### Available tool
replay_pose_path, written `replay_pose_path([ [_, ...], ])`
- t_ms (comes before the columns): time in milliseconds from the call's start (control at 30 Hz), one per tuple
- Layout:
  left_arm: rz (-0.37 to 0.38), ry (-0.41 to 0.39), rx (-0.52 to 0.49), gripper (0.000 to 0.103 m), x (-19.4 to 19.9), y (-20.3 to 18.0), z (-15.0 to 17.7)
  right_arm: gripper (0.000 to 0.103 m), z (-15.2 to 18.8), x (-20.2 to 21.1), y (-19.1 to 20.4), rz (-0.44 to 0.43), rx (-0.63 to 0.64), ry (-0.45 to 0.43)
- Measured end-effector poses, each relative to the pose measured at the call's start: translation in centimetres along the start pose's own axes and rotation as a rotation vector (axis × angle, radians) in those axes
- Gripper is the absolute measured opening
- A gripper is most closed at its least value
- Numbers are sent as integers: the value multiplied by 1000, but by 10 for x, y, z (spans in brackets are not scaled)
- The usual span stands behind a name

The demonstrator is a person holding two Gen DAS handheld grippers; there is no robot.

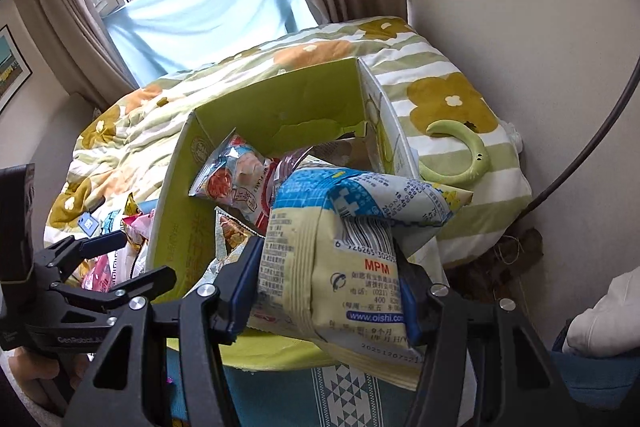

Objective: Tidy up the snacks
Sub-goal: 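Carry both bags into the yellow box and open both grippers, then withdraw both tools from the box toward the remaining snacks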

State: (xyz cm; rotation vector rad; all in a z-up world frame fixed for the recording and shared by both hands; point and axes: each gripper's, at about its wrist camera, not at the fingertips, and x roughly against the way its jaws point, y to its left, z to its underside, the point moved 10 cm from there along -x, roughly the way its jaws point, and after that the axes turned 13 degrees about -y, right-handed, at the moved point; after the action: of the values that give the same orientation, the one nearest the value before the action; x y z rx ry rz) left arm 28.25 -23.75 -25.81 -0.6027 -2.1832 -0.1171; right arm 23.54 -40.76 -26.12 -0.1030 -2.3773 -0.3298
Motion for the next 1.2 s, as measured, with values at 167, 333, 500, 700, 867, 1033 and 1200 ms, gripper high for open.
replay_pose_path([
  [167,-16,-12,34,100,7,16,0,54,0,-17,10,-24,118,26],
  [333,-54,-23,48,100,12,30,4,68,17,-43,18,-17,205,97],
  [500,-60,-40,77,100,18,34,12,103,24,-38,10,3,207,54],
  [700,-67,-69,94,100,37,28,15,103,23,-14,8,5,216,16],
  [867,-85,-139,86,100,73,21,9,103,11,20,16,-16,212,-41],
  [1033,-101,-218,96,100,118,17,13,103,-2,64,32,-34,219,-109],
  [1200,-147,-272,128,100,165,29,32,103,-2,102,54,-65,234,-162],
])
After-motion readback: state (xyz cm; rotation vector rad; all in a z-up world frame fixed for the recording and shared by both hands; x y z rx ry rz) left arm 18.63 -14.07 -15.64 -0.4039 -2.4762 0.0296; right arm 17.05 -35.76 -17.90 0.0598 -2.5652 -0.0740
